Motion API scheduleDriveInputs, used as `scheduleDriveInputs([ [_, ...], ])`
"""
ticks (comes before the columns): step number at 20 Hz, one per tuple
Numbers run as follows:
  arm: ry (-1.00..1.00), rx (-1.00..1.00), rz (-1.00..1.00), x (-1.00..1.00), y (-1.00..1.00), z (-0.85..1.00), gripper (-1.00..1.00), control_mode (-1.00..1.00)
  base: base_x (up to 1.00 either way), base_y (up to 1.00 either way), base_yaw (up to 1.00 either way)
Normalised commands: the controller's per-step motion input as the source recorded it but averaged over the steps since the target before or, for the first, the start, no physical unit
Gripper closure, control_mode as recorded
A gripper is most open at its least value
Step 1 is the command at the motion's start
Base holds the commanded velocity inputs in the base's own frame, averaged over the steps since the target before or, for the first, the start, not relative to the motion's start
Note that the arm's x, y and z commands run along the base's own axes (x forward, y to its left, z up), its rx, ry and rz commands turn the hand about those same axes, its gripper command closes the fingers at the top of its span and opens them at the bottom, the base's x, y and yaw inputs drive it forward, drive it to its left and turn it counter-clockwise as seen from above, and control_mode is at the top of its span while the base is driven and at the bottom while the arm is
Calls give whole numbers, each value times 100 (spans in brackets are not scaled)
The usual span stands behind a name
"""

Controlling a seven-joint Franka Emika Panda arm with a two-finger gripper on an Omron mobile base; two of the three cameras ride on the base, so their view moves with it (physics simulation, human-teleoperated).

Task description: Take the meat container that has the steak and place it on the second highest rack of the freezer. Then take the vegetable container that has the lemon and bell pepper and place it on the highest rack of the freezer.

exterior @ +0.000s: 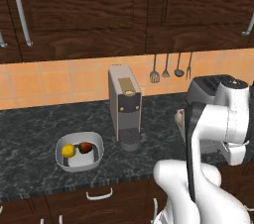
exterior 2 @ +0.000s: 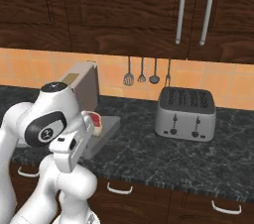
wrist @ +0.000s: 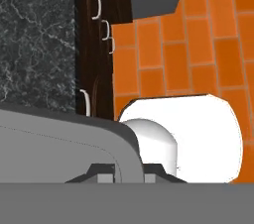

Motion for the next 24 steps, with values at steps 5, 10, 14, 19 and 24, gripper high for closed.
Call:
scheduleDriveInputs([
  [5,-9,16,0,-37,0,67,100,-100,0,0,0],
  [10,-8,22,0,-24,1,7,100,-100,0,0,0],
  [14,0,0,-1,0,1,0,100,-100,0,0,0],
  [19,0,0,0,0,0,0,100,-100,0,0,0],
  [24,-8,0,1,-20,12,0,100,100,-79,26,1],
])
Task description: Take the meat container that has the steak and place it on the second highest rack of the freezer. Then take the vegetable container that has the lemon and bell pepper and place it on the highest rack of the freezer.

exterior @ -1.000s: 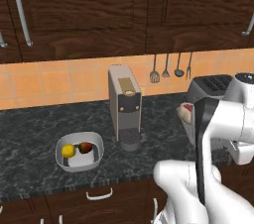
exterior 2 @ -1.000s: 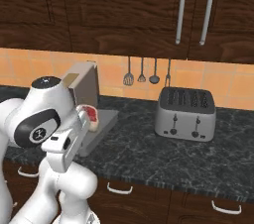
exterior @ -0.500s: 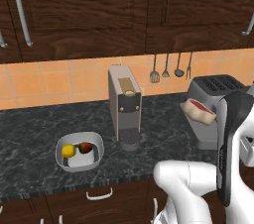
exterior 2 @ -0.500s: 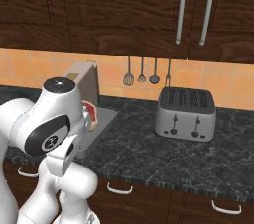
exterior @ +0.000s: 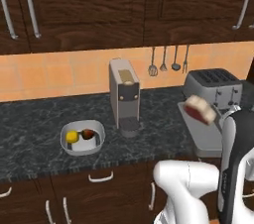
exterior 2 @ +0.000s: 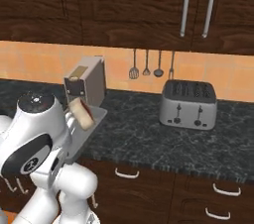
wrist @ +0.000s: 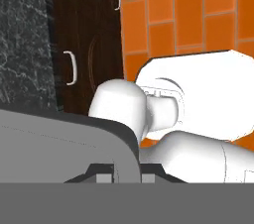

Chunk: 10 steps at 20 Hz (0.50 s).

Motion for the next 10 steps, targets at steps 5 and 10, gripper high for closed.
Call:
scheduleDriveInputs([
  [5,0,0,0,0,0,0,100,100,-90,35,-5],
  [10,0,0,0,0,0,0,100,100,-59,37,-28],
])
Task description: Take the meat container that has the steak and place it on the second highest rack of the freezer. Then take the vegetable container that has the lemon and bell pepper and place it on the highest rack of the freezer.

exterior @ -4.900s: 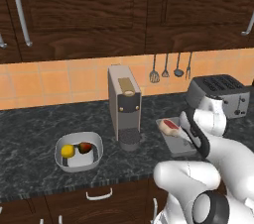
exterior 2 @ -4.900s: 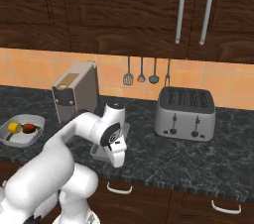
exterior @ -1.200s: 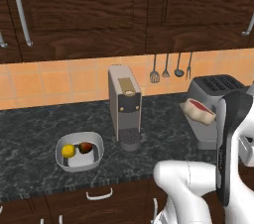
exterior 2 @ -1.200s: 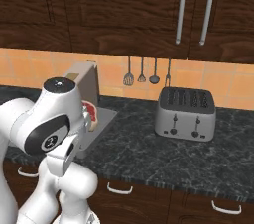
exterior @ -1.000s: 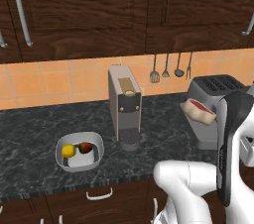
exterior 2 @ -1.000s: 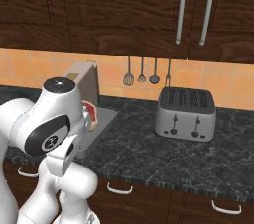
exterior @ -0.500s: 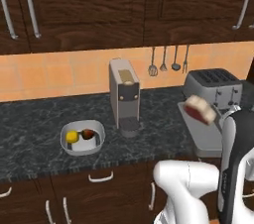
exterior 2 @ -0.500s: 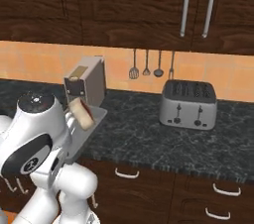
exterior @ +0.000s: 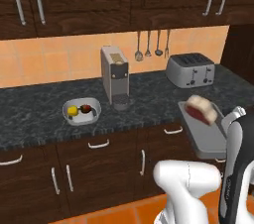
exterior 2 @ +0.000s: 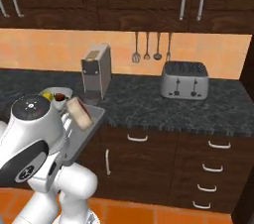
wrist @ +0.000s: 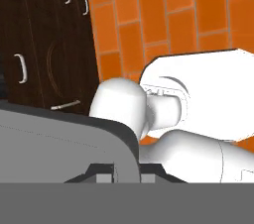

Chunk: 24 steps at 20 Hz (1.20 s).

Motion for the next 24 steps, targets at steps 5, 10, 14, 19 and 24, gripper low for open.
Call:
scheduleDriveInputs([
  [5,0,0,0,0,0,0,100,100,-68,7,-43],
  [10,0,0,0,0,0,0,100,100,-57,27,-74],
  [14,0,0,0,0,0,0,100,100,-16,11,-94],
  [19,0,0,0,0,0,0,100,100,0,0,-100],
  [24,0,0,0,0,0,0,100,100,1,0,-97],
])
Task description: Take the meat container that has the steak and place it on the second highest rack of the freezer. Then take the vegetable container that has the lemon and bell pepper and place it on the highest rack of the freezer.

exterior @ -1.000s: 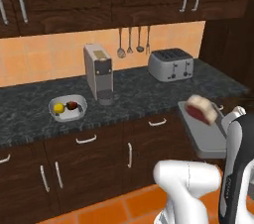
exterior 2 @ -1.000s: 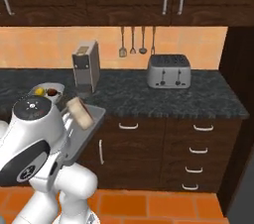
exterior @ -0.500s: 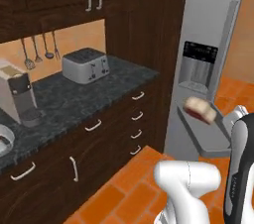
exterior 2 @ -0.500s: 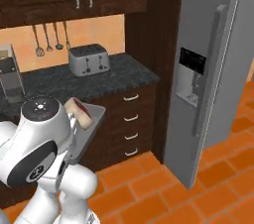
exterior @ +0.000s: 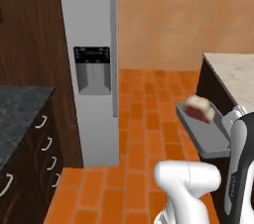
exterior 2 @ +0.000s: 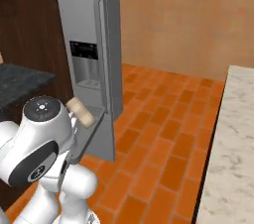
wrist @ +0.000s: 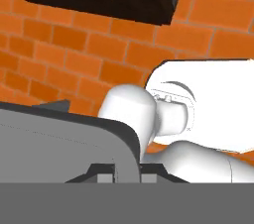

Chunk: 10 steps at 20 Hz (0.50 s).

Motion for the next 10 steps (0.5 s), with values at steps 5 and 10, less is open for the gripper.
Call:
scheduleDriveInputs([
  [5,0,0,0,0,0,0,100,100,86,21,-63],
  [10,0,0,0,0,0,0,100,100,100,35,-31],
])
